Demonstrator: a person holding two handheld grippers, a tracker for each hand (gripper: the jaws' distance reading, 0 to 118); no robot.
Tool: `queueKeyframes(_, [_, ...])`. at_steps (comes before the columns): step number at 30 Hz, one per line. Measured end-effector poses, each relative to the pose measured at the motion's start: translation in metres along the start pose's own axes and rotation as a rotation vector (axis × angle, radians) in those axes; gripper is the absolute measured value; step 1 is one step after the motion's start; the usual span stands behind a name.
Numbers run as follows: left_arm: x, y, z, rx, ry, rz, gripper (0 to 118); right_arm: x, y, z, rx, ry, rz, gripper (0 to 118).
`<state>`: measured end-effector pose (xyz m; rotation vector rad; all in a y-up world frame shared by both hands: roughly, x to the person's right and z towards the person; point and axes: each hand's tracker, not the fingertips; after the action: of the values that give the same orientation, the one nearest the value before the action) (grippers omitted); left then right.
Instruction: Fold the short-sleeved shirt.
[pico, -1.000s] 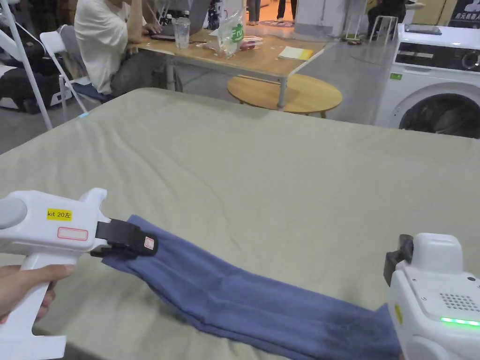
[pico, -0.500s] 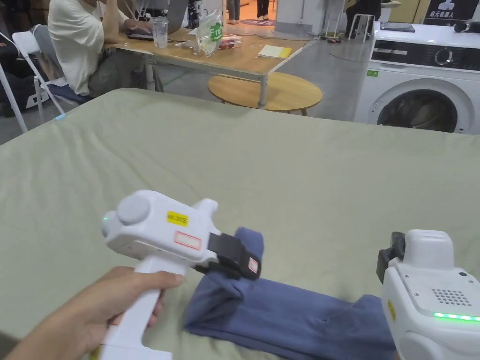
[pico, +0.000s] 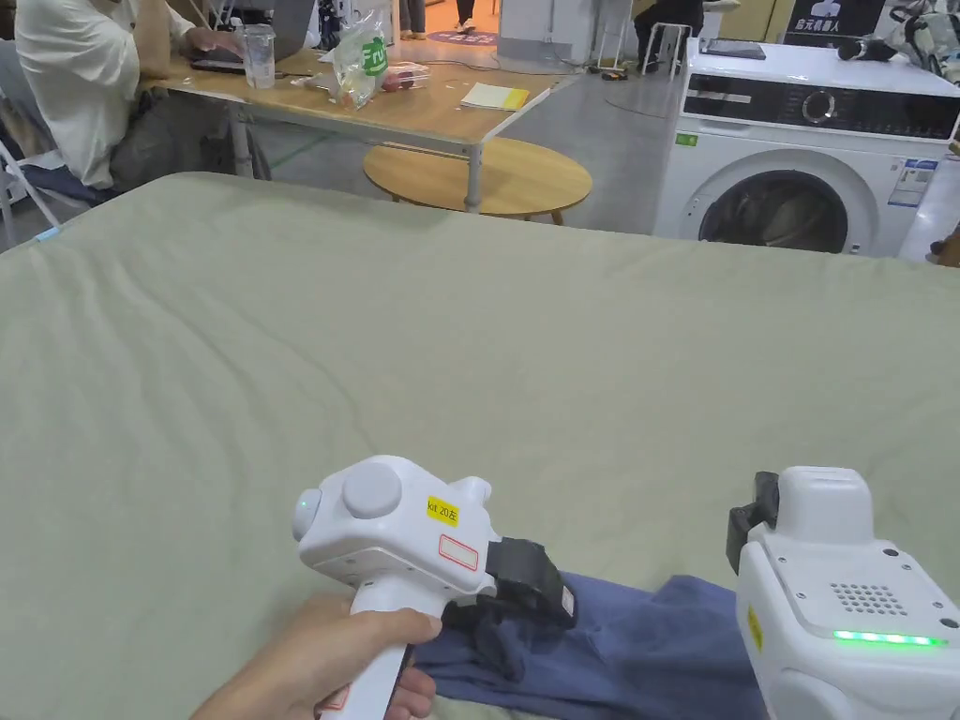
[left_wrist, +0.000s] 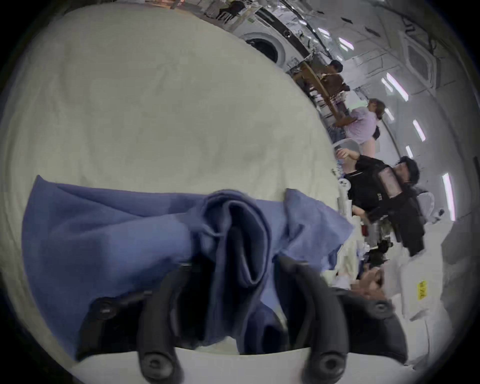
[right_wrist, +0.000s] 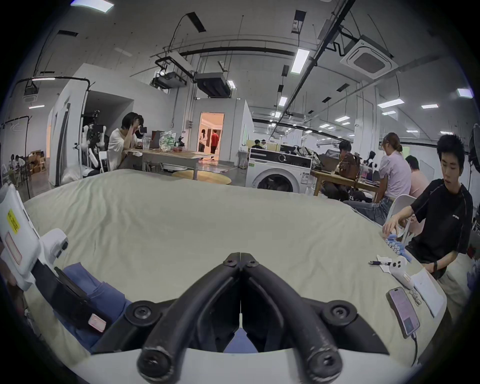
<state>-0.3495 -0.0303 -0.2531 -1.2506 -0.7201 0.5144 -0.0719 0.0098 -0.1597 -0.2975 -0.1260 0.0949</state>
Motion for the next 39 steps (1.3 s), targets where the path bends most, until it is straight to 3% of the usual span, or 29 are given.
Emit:
queueKeyframes(5, [0.015,-0.004,0.035,0.017,-0.008,-0.066,56,0.001,0.001,0.004,0.003,0.005,0.003,0])
queueKeyframes(8, [0.016,-0.006,0.059,0.096,-0.049,-0.092,38,0.002,0.002,0.008,0.011,0.006,0.002,0])
queueKeyframes(9, [0.016,-0.006,0.065,0.125,-0.047,-0.101,38,0.003,0.002,0.009,0.012,0.006,0.002,0])
queueKeyframes(11, [0.010,-0.007,0.071,0.160,-0.045,-0.101,11,0.004,0.003,0.009,0.014,0.007,-0.004,0])
queueKeyframes(13, [0.000,-0.004,0.068,0.174,-0.023,-0.075,7,0.005,0.003,0.010,0.013,0.005,-0.010,0])
queueKeyframes(19, [-0.022,-0.010,0.023,0.048,0.091,-0.030,4,0.007,0.000,0.009,0.006,0.004,-0.007,0])
queueKeyframes(24, [-0.022,-0.019,-0.011,0.025,-0.211,0.013,3,0.009,-0.001,0.010,0.006,0.003,-0.015,0])
queueKeyframes(26, [-0.016,-0.021,-0.026,0.023,-0.243,0.008,3,0.011,-0.002,0.013,0.016,0.005,-0.025,0])
queueKeyframes(29, [-0.016,-0.022,-0.055,-0.012,-0.169,0.007,1,0.013,-0.002,0.015,0.040,-0.001,-0.025,0])
queueKeyframes(32, [-0.030,-0.023,-0.074,-0.014,-0.210,0.082,0,0.018,0.000,0.017,0.055,-0.007,-0.042,0])
queueKeyframes(39, [-0.007,-0.016,-0.054,-0.011,-0.150,0.012,0,0.024,0.004,0.022,0.089,-0.015,-0.067,0])
